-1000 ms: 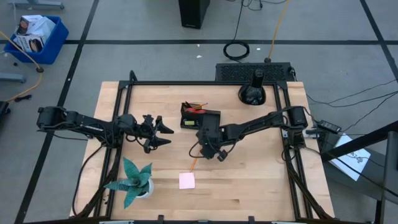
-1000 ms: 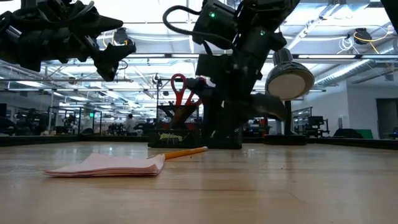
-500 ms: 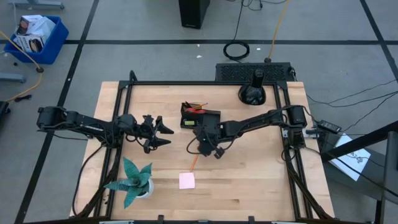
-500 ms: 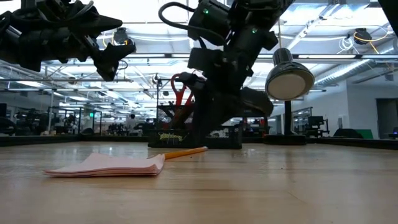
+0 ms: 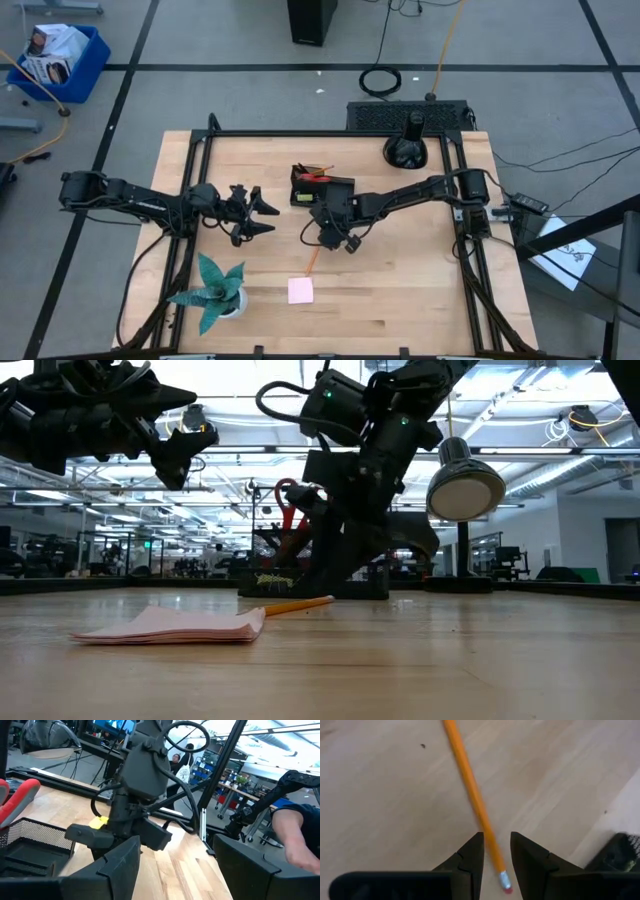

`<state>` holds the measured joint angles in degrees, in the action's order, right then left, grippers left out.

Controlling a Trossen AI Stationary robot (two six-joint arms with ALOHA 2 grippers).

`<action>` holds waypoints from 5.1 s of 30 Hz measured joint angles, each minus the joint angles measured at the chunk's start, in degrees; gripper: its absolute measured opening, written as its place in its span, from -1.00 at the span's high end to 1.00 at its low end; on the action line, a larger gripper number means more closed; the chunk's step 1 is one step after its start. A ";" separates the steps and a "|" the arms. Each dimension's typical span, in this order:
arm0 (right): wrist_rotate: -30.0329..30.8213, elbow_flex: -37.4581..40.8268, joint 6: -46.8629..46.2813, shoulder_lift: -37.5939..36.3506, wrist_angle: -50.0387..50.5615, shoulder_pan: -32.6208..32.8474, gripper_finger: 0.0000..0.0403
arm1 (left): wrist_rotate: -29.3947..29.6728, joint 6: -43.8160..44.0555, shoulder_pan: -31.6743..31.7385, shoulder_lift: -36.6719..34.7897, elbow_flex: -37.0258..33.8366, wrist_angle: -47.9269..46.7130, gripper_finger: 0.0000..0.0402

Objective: Pick and place office supplies into organizer
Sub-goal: Put the orange pencil into the black desk organizer

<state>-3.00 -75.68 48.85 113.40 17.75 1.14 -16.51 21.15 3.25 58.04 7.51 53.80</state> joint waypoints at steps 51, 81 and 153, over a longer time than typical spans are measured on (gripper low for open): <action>13.42 0.13 -2.66 -3.21 -4.78 3.78 1.00 | 6.07 4.11 0.10 0.01 0.02 -0.09 -0.27; -10.29 25.69 -45.77 -13.35 -32.50 8.81 0.28 | 9.09 5.69 -0.44 0.00 0.02 -4.48 -0.27; 1.74 45.66 -52.60 -0.76 -79.92 7.83 0.92 | 14.51 4.67 -0.72 0.02 0.00 -3.15 -0.27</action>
<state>-1.26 -30.02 -3.75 112.64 -62.17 8.97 -2.00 25.82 2.53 58.06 7.51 50.65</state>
